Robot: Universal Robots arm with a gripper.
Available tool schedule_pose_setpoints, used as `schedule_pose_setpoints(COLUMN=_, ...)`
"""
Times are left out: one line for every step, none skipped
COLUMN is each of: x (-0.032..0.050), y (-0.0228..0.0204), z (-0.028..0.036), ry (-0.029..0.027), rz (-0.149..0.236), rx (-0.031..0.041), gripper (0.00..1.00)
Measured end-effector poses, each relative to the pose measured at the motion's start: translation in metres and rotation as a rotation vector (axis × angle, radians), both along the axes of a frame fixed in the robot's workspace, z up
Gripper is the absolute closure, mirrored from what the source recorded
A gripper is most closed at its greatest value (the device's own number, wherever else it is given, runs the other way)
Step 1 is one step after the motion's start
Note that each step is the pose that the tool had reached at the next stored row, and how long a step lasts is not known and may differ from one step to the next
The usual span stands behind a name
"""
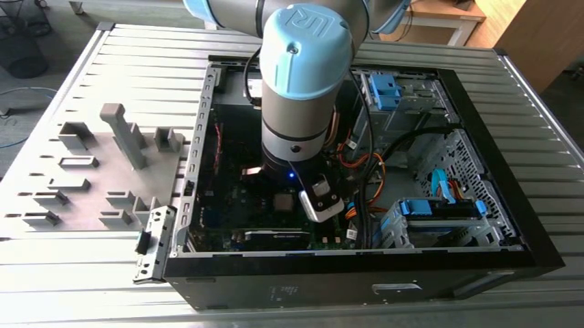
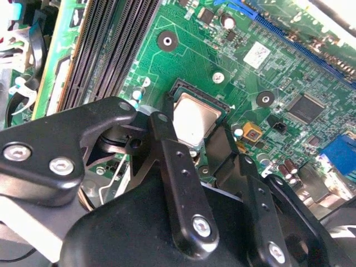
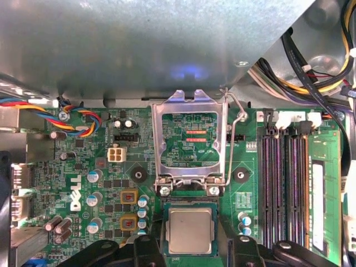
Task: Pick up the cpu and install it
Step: 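Place the cpu into insertion slot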
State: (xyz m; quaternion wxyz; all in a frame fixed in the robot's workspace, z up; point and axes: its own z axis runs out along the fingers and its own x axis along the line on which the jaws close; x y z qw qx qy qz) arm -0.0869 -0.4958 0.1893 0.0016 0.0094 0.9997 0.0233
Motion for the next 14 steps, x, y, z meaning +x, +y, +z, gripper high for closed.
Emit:
schedule_pose_setpoints(x=0.0000, y=-0.0003, z=0.0000, ry=-0.0001, rz=0.000, rx=0.0001, gripper=0.53)
schedule_pose_setpoints(x=0.0000, y=-0.0006, z=0.0000, ry=-0.0001, rz=0.000, rx=0.0002, gripper=0.53)
schedule_pose_setpoints(x=0.0000, y=-0.0009, z=0.0000, ry=-0.0001, rz=0.000, rx=0.0000, gripper=0.53)
schedule_pose_setpoints(x=0.0000, y=-0.0010, z=0.0000, ry=-0.0001, rz=0.000, rx=0.0000, gripper=0.53)
schedule_pose_setpoints(x=0.0000, y=-0.0010, z=0.0000, ry=-0.0001, rz=0.000, rx=-0.0001, gripper=0.53)
schedule_pose_setpoints(x=0.0000, y=-0.0011, z=0.0000, ry=-0.0001, rz=0.000, rx=-0.0001, gripper=0.53)
schedule_pose_setpoints(x=0.0000, y=-0.0011, z=-0.0001, ry=-0.0001, rz=0.000, rx=-0.0001, gripper=0.53)
schedule_pose_setpoints(x=0.0000, y=-0.0012, z=-0.0002, ry=0.0000, rz=0.000, rx=-0.0002, gripper=0.53)
schedule_pose_setpoints(x=0.0000, y=-0.0012, z=-0.0004, ry=0.0000, rz=0.000, rx=-0.0004, gripper=0.53)
schedule_pose_setpoints(x=0.0000, y=-0.0012, z=-0.0006, ry=0.0001, rz=0.000, rx=-0.0005, gripper=0.53)
schedule_pose_setpoints(x=0.0000, y=-0.0012, z=-0.0008, ry=0.0001, rz=0.000, rx=-0.0005, gripper=0.53)
schedule_pose_setpoints(x=0.0000, y=-0.0012, z=-0.0009, ry=0.0001, rz=0.000, rx=-0.0004, gripper=0.53)
schedule_pose_setpoints(x=0.0000, y=-0.0011, z=-0.0010, ry=0.0001, rz=0.000, rx=-0.0003, gripper=0.53)
schedule_pose_setpoints(x=0.0000, y=-0.0012, z=-0.0013, ry=0.0000, rz=0.000, rx=-0.0003, gripper=0.53)
